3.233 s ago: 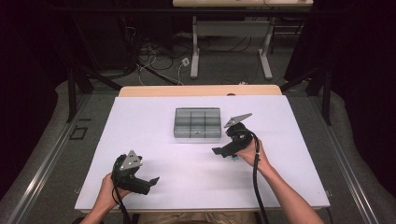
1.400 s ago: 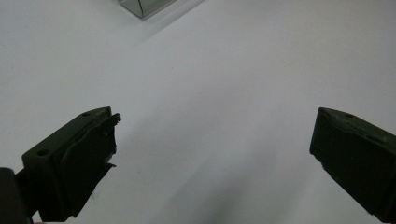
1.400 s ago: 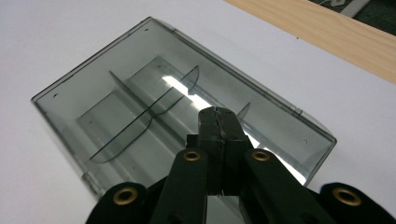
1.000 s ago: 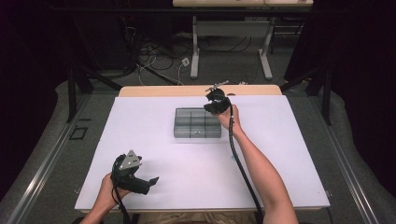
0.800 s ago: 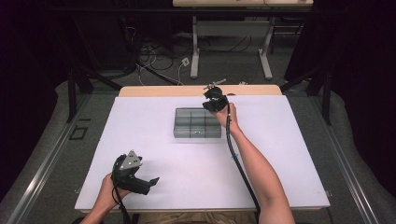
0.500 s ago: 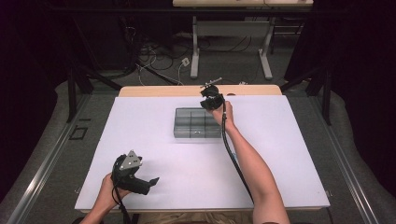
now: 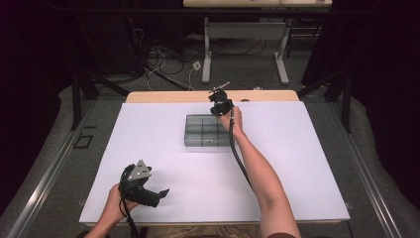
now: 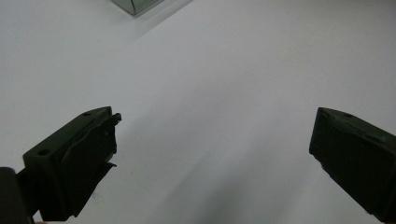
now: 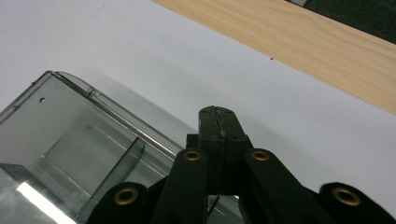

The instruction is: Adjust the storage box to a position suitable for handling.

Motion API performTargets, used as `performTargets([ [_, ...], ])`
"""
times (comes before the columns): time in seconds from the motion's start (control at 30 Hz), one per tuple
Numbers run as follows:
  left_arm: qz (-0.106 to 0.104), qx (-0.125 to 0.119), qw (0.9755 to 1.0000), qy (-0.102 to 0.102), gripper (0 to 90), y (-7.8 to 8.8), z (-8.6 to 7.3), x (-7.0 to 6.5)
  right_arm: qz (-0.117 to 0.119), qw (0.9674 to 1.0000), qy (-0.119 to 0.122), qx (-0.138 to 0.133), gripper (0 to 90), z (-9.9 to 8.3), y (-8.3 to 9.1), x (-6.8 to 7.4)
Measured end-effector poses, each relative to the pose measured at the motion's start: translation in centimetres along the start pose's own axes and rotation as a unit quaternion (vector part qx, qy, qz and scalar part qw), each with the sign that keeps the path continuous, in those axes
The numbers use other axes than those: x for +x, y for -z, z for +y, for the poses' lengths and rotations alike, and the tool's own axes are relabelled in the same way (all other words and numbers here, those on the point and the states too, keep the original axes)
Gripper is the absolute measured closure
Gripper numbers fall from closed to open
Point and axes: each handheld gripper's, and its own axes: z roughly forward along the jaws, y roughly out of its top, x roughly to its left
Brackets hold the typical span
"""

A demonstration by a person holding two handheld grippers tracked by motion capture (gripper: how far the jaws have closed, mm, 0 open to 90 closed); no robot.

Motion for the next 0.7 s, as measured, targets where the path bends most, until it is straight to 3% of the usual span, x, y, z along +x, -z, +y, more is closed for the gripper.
performTargets([
  [0.1, -0.001, 0.000, 1.0000, 0.000, 0.9, -0.02, 0.00, -0.03, 0.004, 0.9996, -0.005, -0.026, 90.0, -0.15, -0.57, 0.21],
  [0.13, -0.001, -0.001, 1.0000, 0.001, 0.9, -0.02, -0.01, -0.02, -0.005, 1.0000, -0.004, -0.005, 90.0, -0.04, -0.37, 0.38],
  [0.17, 0.001, 0.002, 1.0000, 0.000, 0.9, 0.02, 0.00, 0.00, -0.004, 0.9999, -0.002, -0.016, 90.0, -0.06, -0.50, 0.42],
  [0.57, -0.001, 0.000, 1.0000, 0.001, 0.9, -0.03, 0.00, -0.02, -0.009, 0.9999, 0.008, -0.003, 90.0, -0.07, -0.27, 0.64],
  [0.7, -0.006, 0.007, 1.0000, 0.001, 0.9, 0.02, 0.09, 0.00, -0.009, 0.9998, 0.012, -0.012, 90.0, -0.09, -0.56, 0.84],
])
